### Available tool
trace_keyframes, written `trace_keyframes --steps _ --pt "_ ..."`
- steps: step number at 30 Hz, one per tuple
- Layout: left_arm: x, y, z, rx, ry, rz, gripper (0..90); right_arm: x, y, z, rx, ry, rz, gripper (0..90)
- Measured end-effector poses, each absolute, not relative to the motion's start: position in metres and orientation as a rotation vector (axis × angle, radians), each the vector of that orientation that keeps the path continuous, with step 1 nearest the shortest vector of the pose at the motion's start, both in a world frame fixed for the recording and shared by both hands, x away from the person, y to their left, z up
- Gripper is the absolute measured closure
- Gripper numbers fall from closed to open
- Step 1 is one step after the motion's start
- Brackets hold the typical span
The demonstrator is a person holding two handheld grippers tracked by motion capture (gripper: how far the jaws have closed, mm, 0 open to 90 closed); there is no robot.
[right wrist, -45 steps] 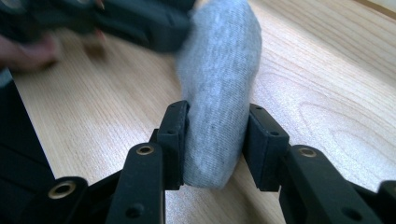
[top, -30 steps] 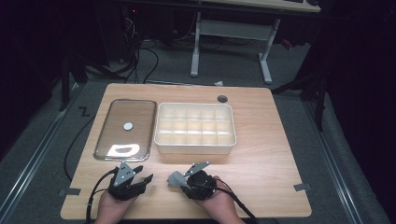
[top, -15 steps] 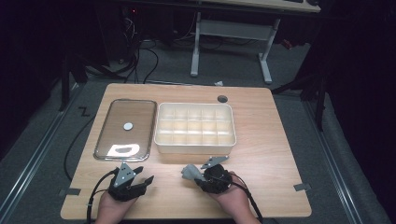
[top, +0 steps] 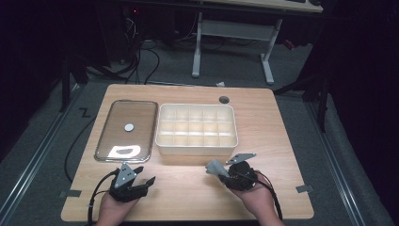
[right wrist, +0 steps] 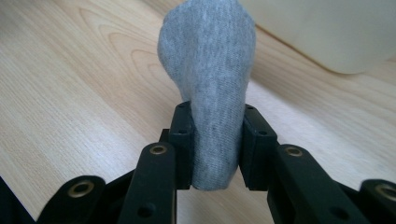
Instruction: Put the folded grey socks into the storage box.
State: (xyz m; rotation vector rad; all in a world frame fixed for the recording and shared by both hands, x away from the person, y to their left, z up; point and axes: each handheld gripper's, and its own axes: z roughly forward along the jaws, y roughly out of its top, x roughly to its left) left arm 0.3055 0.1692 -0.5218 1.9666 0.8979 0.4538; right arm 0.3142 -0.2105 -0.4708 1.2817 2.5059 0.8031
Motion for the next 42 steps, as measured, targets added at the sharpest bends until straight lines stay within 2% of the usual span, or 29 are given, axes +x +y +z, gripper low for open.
trace_keyframes --steps 6,19,31,42 --pt "0.306 0.169 -0.528 2.007 0.902 0.391 30.8 0.316 -0.229 -0.46 1.327 2.48 0.808 70.3" --pt "0.305 0.165 -0.527 2.017 0.904 0.391 22.0 0.338 -0.25 -0.416 1.374 2.434 0.832 70.4" --pt "0.308 0.161 -0.525 1.997 0.881 0.394 23.5 0.392 -0.245 -0.402 1.44 2.425 0.77 70.6" --pt "0.306 0.16 -0.524 1.999 0.864 0.394 23.6 0.44 -0.223 -0.41 1.454 2.489 0.486 70.6"
